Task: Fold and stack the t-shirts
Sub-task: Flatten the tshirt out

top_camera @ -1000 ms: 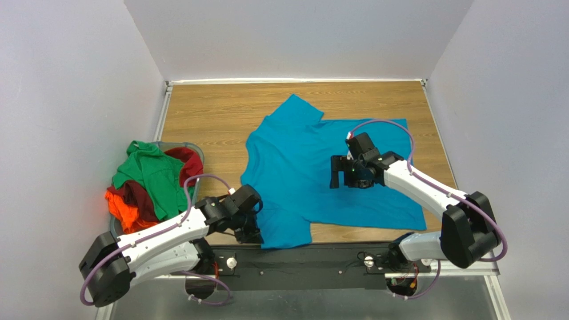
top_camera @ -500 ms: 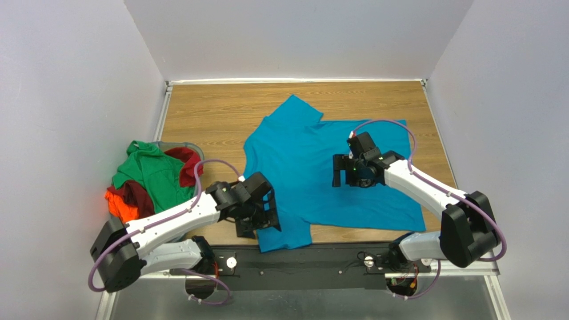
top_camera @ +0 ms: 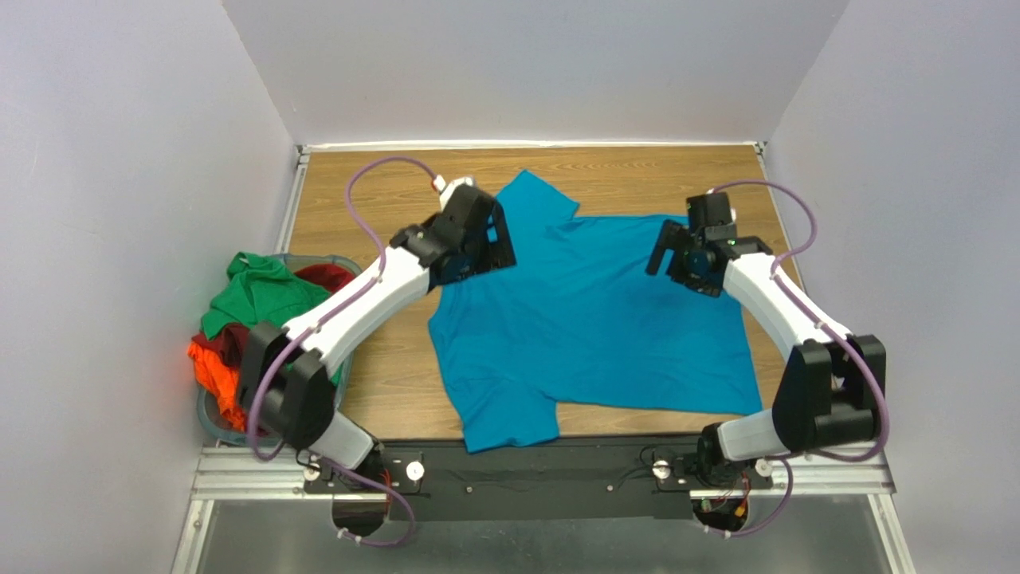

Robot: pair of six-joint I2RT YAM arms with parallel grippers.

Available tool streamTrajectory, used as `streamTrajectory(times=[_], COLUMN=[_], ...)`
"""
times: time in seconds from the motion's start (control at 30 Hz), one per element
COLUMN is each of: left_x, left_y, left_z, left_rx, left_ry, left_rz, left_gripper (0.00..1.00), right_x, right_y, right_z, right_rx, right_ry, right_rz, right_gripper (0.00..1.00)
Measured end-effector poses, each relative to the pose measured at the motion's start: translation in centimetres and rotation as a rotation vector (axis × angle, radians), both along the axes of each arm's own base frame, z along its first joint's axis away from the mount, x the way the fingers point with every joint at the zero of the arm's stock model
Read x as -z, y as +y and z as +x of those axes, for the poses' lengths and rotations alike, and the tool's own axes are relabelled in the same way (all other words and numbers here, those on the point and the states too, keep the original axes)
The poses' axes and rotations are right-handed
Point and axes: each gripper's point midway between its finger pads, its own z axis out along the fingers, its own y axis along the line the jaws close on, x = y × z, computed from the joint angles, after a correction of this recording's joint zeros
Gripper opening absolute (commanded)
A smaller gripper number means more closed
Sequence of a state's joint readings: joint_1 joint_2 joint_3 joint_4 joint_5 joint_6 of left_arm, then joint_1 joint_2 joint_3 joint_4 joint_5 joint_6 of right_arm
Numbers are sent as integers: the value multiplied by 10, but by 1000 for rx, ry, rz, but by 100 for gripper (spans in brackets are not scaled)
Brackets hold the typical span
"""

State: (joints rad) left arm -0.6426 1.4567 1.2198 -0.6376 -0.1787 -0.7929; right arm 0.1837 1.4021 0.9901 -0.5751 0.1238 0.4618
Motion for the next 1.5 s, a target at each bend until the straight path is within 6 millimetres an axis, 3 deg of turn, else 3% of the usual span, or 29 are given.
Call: streamTrajectory(times=[0.1,0.2,0.33,0.43,0.63,0.77,0.93,1.13,1.5], left_x=[-1,16,42,65,96,106,122,121,117], left_y=[7,10,11,9,11,17,15,5,18], left_z=[58,98,130,151,177,192,201,226,279], left_rx=[-41,-36,-13,9,28,33,61,80,53], left_ry=[-86,-115,-106,-90,-59,-52,-39,-64,-98], left_rz=[37,73,92,97,96,76,55,35,-11], left_gripper=[98,98,98,98,98,98,98,98,98], right_x=[2,12,31,45,63,79,80,80,80], right_y=[-34,-56,-82,-88,-94,-100,-102,-104,-109], right_z=[22,40,66,81,107,118,129,139,162], right_rx=[106,163,210,210,189,182,177,168,156], right_ry=[3,22,60,83,98,123,112,100,74], right_rz=[-22,-31,-48,-57,-74,-87,-94,-102,-102], right_gripper=[100,100,100,100,100,100,100,100,100])
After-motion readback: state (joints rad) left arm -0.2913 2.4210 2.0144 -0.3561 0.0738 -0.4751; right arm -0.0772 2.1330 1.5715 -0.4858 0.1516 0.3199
